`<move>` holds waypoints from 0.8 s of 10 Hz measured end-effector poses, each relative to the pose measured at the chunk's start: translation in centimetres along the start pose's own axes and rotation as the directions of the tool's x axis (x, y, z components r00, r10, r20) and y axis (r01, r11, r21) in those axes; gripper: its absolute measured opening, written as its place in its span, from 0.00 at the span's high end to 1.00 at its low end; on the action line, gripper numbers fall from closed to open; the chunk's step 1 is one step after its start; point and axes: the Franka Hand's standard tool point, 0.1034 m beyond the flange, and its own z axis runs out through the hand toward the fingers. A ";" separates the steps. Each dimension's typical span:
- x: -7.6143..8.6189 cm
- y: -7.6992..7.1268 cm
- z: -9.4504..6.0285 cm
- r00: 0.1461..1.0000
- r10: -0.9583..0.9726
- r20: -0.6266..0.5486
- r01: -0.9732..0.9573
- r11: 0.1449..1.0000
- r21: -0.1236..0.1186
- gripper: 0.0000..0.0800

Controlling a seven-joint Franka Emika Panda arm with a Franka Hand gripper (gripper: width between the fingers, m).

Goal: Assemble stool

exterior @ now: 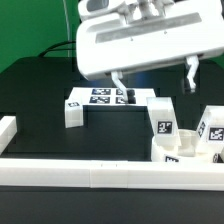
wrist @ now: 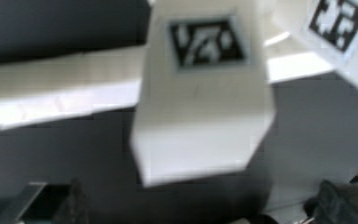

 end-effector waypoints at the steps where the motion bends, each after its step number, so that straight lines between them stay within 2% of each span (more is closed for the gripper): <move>1: -0.3 -0.2 0.2 1.000 -0.001 0.017 0.001 1.000 0.004 0.19; 2: -0.3 -0.2 0.2 1.000 -0.001 0.019 0.001 1.000 0.004 0.19; 4: -1.0 -0.8 0.3 0.985 -0.008 0.171 0.002 0.999 0.033 0.19; 5: -0.6 -1.0 0.2 0.973 -0.018 0.228 0.008 0.999 0.047 0.19; 7: 0.1 -0.7 0.0 0.945 -0.124 0.301 0.102 0.991 0.090 0.19; 8: 0.7 -0.7 0.0 0.953 -0.144 0.265 0.126 0.988 0.087 0.19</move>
Offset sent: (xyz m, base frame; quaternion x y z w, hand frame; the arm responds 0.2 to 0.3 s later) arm 0.0000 0.0000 0.0000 0.0000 -0.1938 0.0000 0.9810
